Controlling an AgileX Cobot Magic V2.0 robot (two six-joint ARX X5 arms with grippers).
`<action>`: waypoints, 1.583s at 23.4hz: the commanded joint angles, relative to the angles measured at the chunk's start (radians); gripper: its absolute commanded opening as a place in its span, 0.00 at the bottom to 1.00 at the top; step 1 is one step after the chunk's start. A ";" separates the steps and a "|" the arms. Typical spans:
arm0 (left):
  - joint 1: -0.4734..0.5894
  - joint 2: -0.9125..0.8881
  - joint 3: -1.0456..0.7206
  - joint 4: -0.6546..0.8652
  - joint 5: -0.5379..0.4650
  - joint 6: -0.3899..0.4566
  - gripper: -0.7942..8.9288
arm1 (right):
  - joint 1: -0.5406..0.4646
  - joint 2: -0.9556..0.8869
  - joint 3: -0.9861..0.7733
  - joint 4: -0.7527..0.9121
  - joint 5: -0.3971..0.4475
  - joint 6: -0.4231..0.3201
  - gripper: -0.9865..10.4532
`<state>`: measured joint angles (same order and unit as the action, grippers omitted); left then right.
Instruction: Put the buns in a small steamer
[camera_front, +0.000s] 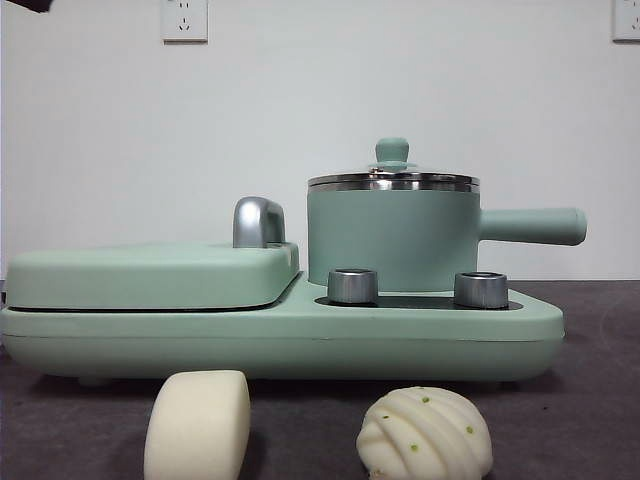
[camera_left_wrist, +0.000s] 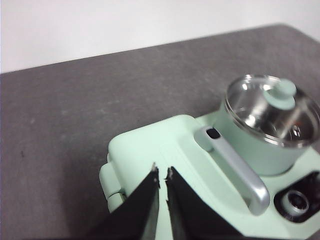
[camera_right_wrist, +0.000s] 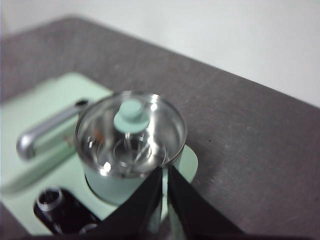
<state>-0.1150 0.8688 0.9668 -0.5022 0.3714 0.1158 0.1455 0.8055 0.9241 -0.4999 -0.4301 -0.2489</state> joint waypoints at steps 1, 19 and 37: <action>-0.016 0.009 0.027 0.008 0.007 0.084 0.23 | 0.029 0.003 0.017 -0.016 0.016 -0.181 0.21; -0.224 0.125 0.027 0.219 0.007 -0.001 0.42 | 0.058 0.003 0.017 -0.025 0.093 -0.001 0.33; -0.502 0.613 0.121 0.698 -0.016 -0.072 0.42 | 0.058 0.003 0.017 -0.025 0.091 0.085 0.33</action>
<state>-0.6041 1.4498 1.0527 0.1768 0.3614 0.0536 0.2001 0.8051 0.9241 -0.5343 -0.3374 -0.1776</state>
